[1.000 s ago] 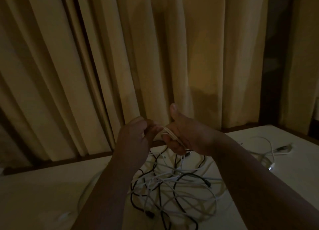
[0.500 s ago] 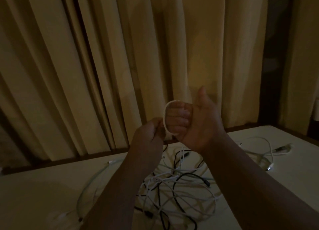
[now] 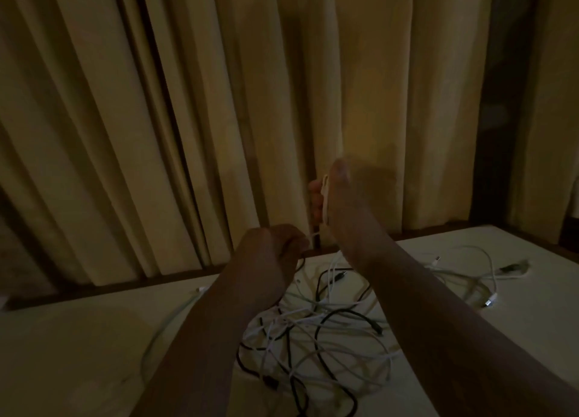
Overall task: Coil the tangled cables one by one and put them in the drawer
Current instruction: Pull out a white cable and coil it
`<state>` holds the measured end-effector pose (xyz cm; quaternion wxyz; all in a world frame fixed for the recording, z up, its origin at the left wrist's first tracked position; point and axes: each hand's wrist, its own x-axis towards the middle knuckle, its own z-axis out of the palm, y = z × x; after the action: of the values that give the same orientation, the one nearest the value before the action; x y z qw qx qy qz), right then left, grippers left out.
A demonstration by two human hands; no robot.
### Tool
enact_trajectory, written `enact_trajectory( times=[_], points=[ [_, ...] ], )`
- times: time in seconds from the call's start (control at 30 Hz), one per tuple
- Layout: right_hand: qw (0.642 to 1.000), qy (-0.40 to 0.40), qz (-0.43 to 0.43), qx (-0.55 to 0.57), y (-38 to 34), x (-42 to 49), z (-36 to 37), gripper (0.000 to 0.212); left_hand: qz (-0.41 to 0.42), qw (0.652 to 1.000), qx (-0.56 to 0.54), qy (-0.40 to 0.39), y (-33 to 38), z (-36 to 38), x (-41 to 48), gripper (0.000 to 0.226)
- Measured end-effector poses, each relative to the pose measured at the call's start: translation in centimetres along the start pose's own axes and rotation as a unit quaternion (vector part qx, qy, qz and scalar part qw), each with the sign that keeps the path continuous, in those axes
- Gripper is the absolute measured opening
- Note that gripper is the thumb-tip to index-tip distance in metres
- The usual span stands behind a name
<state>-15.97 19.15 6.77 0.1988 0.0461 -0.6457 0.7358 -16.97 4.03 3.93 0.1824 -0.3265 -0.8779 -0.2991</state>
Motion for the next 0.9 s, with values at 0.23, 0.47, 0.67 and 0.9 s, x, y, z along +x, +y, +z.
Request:
enact_trajectory(
  times=[0.23, 0.47, 0.67, 0.9],
  points=[
    [0.965, -0.125, -0.057, -0.224, 0.8, -1.6, -1.0, 0.046, 0.023, 0.994, -0.037, 0.101, 0.9, -0.8, -0.5, 0.007],
    [0.949, -0.249, 0.070, -0.179, 0.1, -1.5, -2.0, 0.066, 0.071, 0.975, -0.102, 0.184, 0.9, 0.5, -0.7, 0.010],
    [0.941, -0.298, 0.137, -0.078, -0.1, -1.7, -2.9, 0.045, -0.031, 0.952, -0.276, 0.130, 0.8, 0.3, -0.4, 0.018],
    [0.981, -0.156, 0.048, -0.107, -0.5, -1.8, -2.6, 0.039, -0.067, 0.967, -0.188, 0.158, 1.3, -1.4, -0.4, 0.020]
  ],
)
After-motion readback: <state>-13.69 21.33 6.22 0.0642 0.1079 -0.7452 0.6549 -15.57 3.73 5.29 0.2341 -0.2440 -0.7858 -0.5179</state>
